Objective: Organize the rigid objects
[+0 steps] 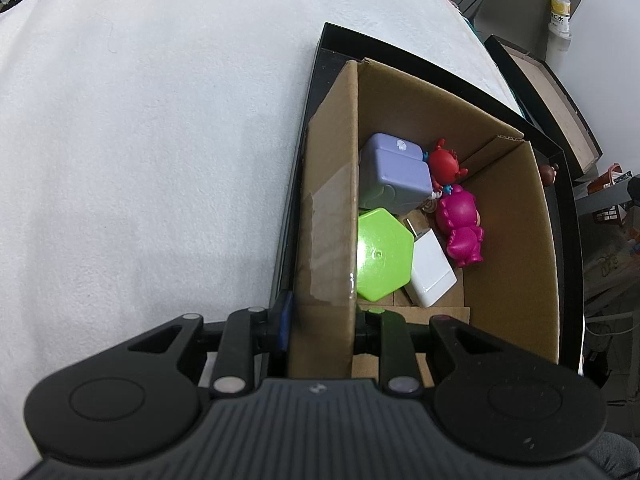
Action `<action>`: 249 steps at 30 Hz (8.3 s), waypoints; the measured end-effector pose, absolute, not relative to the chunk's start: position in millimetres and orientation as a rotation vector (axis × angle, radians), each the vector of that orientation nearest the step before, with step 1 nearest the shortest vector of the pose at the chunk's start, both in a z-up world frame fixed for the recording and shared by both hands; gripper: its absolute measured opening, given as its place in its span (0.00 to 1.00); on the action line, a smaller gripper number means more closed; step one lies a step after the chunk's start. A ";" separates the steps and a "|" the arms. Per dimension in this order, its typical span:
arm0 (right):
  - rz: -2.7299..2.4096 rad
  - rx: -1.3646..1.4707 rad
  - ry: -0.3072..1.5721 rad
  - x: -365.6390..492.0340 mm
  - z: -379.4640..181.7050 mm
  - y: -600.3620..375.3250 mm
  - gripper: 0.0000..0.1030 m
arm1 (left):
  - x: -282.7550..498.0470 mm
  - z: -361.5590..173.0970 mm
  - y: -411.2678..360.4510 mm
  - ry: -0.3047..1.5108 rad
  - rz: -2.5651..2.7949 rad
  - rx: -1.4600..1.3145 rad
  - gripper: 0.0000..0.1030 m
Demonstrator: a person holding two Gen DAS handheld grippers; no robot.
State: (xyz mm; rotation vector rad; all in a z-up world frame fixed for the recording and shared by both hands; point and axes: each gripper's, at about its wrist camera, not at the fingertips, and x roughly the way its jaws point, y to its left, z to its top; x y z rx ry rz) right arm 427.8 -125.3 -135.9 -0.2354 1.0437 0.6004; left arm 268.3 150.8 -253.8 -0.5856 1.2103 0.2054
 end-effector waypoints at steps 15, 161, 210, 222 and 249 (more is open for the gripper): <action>0.518 -0.146 1.098 480.3 -164.0 -157.2 0.59 | 269.5 -254.4 151.2 1.214 0.215 -0.593 0.23; 0.763 -0.177 1.160 362.0 -169.2 50.4 0.41 | 263.4 -253.7 160.2 1.158 0.173 -0.635 0.27; 0.625 -0.035 1.044 334.3 -125.4 -100.9 0.56 | 263.3 -232.0 156.6 1.166 0.180 -0.519 0.34; 0.598 0.004 0.982 321.0 -114.7 -113.1 0.75 | 229.2 -154.8 147.0 1.016 0.169 -0.470 0.57; 0.525 0.092 0.765 245.3 -69.0 -165.9 1.00 | 126.7 -61.2 77.6 0.754 0.100 -0.268 0.82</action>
